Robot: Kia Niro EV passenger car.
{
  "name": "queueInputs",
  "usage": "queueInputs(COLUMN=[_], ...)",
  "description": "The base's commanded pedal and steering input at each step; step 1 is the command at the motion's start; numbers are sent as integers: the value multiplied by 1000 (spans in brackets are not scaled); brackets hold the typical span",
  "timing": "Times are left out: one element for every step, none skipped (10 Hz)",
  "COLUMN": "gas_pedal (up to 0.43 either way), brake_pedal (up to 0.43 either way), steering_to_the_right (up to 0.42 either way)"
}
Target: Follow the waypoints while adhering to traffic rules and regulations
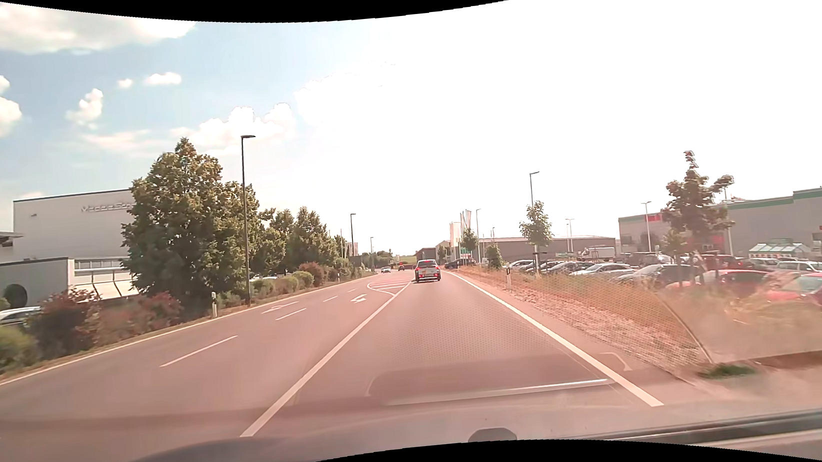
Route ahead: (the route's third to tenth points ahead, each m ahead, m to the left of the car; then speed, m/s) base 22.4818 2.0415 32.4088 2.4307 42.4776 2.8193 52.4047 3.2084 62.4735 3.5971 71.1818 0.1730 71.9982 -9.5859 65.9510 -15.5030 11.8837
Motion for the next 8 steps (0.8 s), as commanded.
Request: queueInputs(gas_pedal=[87,47,28,28,28,28,28,39], brake_pedal=[0,0,0,0,0,0,0,0], steering_to_the_right=[-4,-3,-4,-4,-3,-4,-4,-3])
